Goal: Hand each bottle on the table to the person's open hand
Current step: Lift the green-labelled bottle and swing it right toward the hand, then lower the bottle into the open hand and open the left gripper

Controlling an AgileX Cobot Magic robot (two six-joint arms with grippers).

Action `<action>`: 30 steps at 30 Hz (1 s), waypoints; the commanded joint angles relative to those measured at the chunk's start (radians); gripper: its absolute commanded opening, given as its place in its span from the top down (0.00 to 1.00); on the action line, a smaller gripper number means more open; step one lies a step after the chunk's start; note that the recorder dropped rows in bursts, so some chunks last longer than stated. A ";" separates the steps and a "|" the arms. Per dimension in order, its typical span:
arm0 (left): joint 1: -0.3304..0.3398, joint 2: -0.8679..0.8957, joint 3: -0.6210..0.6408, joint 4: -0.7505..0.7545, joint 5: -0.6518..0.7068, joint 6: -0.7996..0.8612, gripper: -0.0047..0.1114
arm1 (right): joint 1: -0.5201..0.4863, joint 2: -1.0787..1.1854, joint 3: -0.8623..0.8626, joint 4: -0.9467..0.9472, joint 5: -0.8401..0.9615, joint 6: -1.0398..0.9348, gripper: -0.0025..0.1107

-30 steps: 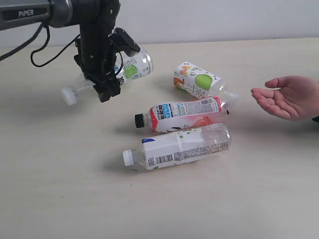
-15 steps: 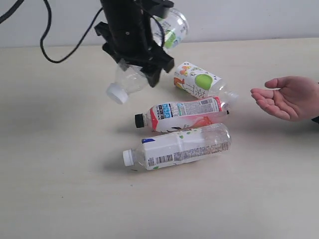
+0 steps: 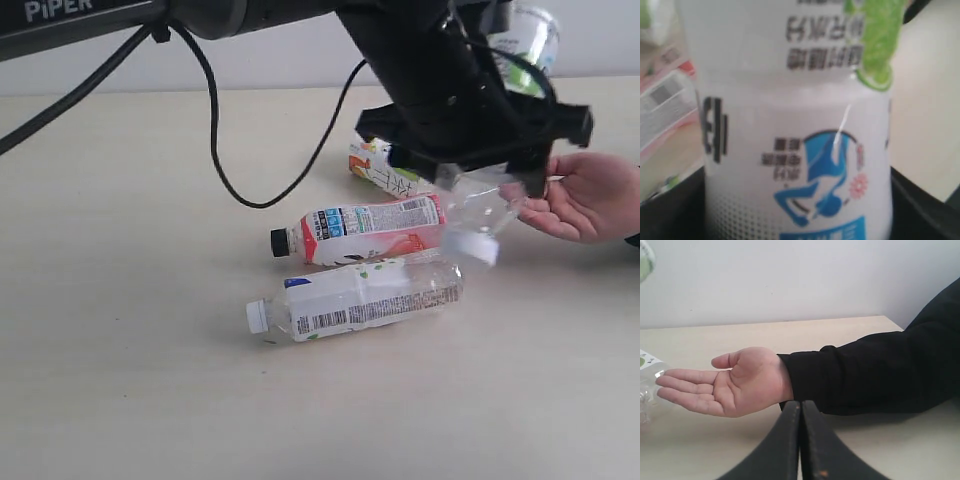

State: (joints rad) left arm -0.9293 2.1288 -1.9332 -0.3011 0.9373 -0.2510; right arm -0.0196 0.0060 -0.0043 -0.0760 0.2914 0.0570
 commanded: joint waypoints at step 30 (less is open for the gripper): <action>0.004 0.315 -0.129 -0.734 -0.403 0.085 0.96 | -0.004 -0.006 0.004 0.000 -0.009 -0.003 0.98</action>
State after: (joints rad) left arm -0.9293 2.4390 -2.0528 -0.9933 0.5593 -0.1865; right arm -0.0196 0.0060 -0.0043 -0.0760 0.2914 0.0570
